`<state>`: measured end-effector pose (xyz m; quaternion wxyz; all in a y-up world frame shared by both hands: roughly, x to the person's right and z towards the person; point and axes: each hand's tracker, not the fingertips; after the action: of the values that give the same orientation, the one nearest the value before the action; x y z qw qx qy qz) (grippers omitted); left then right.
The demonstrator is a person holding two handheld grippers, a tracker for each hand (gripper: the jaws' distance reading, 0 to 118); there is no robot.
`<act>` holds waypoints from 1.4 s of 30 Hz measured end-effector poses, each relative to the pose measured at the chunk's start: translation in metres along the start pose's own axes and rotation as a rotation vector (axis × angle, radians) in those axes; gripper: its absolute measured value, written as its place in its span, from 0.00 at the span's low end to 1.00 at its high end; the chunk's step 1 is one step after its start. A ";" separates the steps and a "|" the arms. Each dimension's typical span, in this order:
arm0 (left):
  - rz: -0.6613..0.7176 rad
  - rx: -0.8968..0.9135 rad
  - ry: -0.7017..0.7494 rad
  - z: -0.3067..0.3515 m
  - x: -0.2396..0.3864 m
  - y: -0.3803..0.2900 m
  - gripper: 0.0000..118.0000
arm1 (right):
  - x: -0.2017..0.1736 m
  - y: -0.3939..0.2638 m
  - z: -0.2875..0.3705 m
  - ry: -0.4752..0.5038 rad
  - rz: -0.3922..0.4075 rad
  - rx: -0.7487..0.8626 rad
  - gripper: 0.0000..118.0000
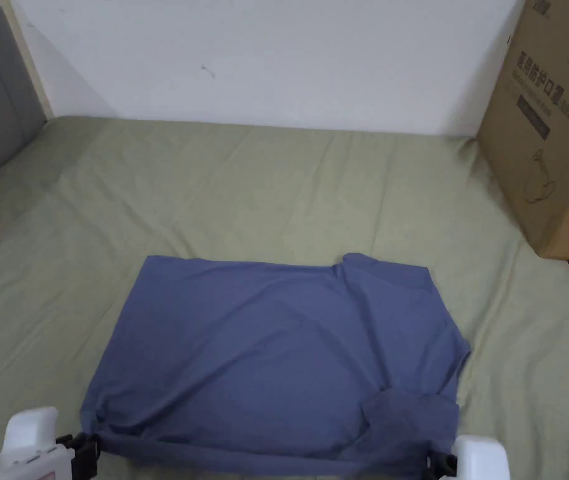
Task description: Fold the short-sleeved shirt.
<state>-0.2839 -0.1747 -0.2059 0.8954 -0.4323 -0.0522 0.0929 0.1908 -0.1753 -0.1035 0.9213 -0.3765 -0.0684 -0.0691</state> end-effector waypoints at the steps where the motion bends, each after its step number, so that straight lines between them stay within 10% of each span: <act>1: 0.000 0.018 -0.008 0.003 0.003 0.010 0.05 | -0.001 0.012 0.003 0.002 0.007 0.032 0.01; 27: -0.083 -0.179 0.038 -0.200 0.039 0.144 0.06 | 0.018 0.124 -0.208 -0.056 -0.090 -0.196 0.02; 29: -0.063 -0.173 0.033 -0.189 0.038 0.150 0.16 | 0.016 0.127 -0.197 -0.058 -0.087 -0.185 0.17; 33: 0.043 -0.158 -0.054 -0.158 0.036 0.161 0.71 | 0.014 0.140 -0.159 -0.028 -0.081 -0.102 0.84; 42: -0.094 0.353 -0.119 0.007 0.082 0.167 0.72 | -0.007 0.175 0.005 0.000 0.011 0.346 0.85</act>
<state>-0.2252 -0.0503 -0.3316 0.9560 -0.2594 -0.1081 0.0840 0.2148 -0.0480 -0.2211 0.9728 -0.2124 -0.0773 -0.0510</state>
